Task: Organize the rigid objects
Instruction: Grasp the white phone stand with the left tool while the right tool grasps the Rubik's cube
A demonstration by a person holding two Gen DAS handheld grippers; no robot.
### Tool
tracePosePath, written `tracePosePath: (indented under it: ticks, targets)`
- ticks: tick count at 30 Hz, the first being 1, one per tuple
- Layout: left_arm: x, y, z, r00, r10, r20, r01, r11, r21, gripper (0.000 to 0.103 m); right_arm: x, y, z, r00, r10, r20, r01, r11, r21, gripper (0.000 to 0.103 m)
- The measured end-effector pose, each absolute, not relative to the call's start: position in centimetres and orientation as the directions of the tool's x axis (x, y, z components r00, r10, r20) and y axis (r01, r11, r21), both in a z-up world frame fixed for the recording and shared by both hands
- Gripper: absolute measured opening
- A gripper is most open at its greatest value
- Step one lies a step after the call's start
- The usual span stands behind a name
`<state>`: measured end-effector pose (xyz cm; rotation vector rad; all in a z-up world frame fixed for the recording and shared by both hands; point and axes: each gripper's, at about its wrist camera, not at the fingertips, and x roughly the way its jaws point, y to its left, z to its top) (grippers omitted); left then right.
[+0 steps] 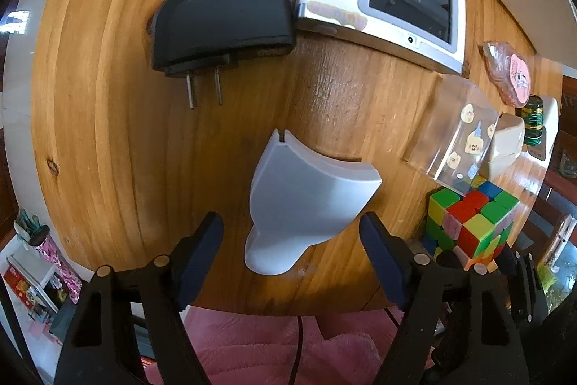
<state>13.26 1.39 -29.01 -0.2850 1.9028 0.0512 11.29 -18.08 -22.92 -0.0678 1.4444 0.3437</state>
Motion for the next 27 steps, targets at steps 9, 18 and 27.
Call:
tracePosePath:
  ticks: [9,18,27]
  targets:
    - [13.7,1.2,-29.5,-0.289,-0.172,-0.942,-0.200,0.973,-0.116,0.063,10.7,-18.7,-22.6,0.103,0.206,-0.973,-0.262,0.949,0.173,0.063]
    - [13.4,1.7,-29.4,-0.274,-0.220,-0.936,-0.179,0.968,-0.175,0.057,10.0,-19.0,-22.5,0.109,0.225,-0.968,-0.230,0.954,0.195,0.062]
    - [11.8,2.8,-28.2,-0.269,-0.252,-0.929,-0.148,0.964,-0.219,0.057,9.4,-18.7,-22.2,0.135,0.231,-0.964,-0.192,0.960,0.203,0.062]
